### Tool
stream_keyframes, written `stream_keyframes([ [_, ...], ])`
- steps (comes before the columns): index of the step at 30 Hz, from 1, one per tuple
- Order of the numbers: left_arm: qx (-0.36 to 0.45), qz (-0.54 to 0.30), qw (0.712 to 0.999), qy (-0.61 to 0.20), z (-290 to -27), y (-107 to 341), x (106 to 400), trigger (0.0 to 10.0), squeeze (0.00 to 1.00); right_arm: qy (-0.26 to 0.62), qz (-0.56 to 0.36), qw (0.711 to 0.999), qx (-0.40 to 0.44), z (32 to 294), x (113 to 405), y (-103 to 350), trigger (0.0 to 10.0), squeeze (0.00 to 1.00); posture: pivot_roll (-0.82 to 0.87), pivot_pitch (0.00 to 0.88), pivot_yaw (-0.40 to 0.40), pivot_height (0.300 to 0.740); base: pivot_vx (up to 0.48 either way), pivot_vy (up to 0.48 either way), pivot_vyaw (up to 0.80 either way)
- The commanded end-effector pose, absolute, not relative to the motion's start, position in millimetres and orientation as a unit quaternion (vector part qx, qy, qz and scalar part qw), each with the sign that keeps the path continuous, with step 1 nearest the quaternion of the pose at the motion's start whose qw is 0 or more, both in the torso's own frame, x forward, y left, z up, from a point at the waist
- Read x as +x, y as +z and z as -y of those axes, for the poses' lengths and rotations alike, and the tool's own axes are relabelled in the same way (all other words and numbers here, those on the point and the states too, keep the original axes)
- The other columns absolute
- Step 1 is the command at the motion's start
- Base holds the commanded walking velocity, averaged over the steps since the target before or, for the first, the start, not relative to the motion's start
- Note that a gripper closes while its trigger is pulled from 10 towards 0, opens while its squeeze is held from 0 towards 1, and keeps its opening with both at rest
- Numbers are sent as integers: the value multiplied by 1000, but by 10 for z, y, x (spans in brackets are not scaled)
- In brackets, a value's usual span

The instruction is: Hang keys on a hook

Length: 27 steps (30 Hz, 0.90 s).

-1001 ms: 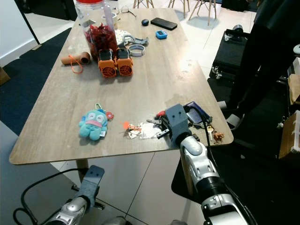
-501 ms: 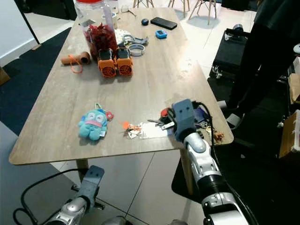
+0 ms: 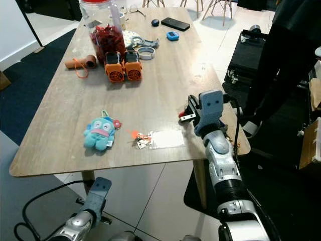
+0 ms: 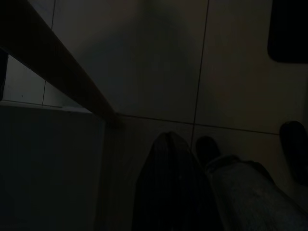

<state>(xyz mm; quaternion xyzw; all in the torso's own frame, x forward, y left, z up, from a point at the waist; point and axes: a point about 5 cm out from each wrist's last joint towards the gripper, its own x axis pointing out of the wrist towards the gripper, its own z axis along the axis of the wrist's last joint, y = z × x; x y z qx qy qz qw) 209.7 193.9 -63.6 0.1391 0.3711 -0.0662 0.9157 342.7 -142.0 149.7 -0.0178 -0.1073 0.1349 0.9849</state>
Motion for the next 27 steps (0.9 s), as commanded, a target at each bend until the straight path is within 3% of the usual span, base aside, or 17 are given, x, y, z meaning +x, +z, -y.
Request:
stream_keyframes([
  [1, 139, -385, 910, -60, -1979, -672, 2035, 10000, 0, 137, 110, 984, -17, 1402, 3406, 1483, 0, 0, 73, 96, 8, 740, 0, 0, 0],
  [7, 139, -386, 910, -60, -1982, -673, 2033, 10000, 0, 124, 123, 984, -17, 1449, 3433, 1555, 0, 0, 75, 94, 9, 740, 0, 0, 0],
  [15, 138, -384, 911, -58, -1985, -666, 2045, 10000, 0, 24, 202, 979, 10, 1975, 3543, 2044, 0, 0, 74, 90, 9, 740, 0, 0, 0],
  [20, 137, -384, 911, -58, -1985, -667, 2042, 10000, 0, 4, 216, 976, 9, 2109, 3532, 2135, 0, 0, 75, 88, 8, 740, 0, 0, 0],
  [27, 134, -384, 912, -56, -1989, -671, 2031, 10000, 0, -99, 244, 964, 19, 2654, 3404, 2266, 0, 0, 80, 89, 7, 740, 0, 0, 0],
])
